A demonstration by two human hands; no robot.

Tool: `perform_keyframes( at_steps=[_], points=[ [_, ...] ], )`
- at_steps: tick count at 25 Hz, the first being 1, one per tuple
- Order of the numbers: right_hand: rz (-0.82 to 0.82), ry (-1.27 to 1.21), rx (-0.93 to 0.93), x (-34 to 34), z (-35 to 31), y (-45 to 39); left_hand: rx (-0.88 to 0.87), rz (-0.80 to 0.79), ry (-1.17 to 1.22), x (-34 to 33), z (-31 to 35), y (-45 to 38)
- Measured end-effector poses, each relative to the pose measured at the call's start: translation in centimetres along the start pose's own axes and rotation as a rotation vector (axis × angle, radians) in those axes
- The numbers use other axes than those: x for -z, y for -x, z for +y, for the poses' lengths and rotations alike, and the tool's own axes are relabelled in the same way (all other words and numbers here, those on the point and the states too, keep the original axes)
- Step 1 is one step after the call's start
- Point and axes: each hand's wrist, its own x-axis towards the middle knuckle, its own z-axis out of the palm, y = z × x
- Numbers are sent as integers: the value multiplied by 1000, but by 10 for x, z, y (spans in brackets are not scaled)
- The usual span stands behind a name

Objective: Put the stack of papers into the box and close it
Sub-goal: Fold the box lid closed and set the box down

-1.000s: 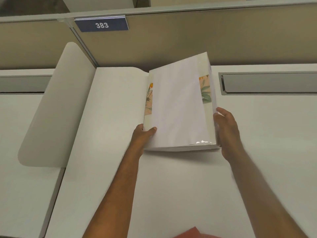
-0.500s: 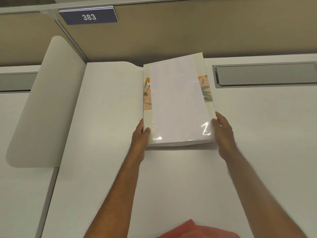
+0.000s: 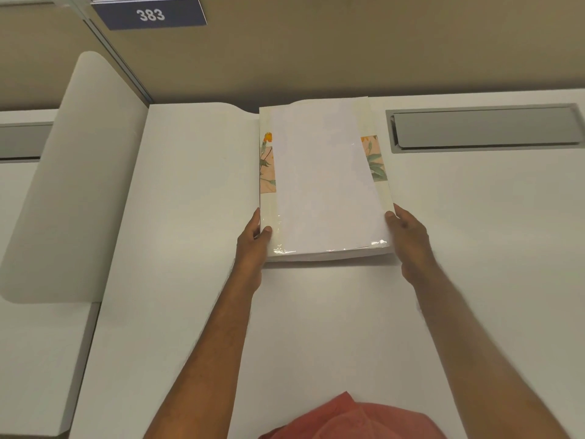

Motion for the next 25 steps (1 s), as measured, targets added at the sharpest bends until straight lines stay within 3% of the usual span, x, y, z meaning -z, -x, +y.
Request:
perform_keyframes(
  at_steps=[6, 13, 25],
  points=[
    [-28, 99, -89, 2, 6, -3, 6, 34, -9, -6, -4, -3],
    [27, 174, -29, -5, 21, -13, -5, 67, -99, -5, -12, -15],
    [-35, 389, -30, 1, 22, -28, -86, 94, -295, -2, -17, -25]
  ],
)
